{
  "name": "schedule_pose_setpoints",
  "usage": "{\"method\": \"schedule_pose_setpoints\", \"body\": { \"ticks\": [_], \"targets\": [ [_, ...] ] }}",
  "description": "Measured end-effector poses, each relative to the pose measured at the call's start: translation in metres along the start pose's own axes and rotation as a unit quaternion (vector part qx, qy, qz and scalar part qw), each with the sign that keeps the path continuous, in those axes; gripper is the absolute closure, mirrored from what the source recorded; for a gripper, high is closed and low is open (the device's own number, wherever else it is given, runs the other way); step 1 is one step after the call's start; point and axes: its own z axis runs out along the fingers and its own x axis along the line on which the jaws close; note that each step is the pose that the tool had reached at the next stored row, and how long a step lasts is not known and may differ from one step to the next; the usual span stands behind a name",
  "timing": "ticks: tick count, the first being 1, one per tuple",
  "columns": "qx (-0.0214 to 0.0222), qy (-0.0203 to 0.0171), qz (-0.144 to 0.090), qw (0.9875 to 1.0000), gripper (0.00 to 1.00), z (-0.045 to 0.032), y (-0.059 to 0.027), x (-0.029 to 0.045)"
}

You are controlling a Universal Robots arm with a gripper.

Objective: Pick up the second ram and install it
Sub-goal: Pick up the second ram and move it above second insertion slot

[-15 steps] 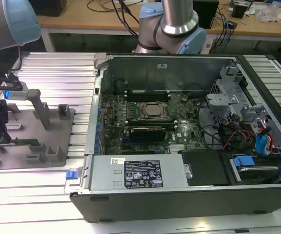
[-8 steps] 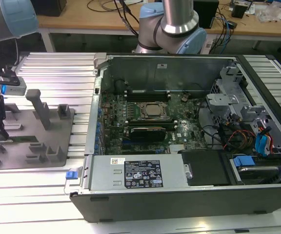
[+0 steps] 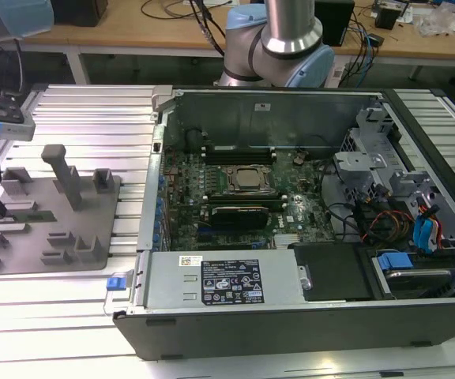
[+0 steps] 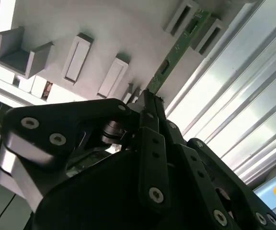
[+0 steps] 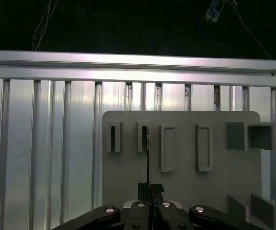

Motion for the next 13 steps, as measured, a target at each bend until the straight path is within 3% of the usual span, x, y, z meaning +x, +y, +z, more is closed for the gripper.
{"method": "schedule_pose_setpoints", "body": {
  "ticks": [3, 13],
  "targets": [
    [0.0002, 0.0, 0.0, 1.0, 0.91, -0.0141, 0.0006, -0.0003],
    [0.0005, 0.0, 0.0, 1.0, 0.91, -0.049, 0.0022, -0.0012]
  ]
}}
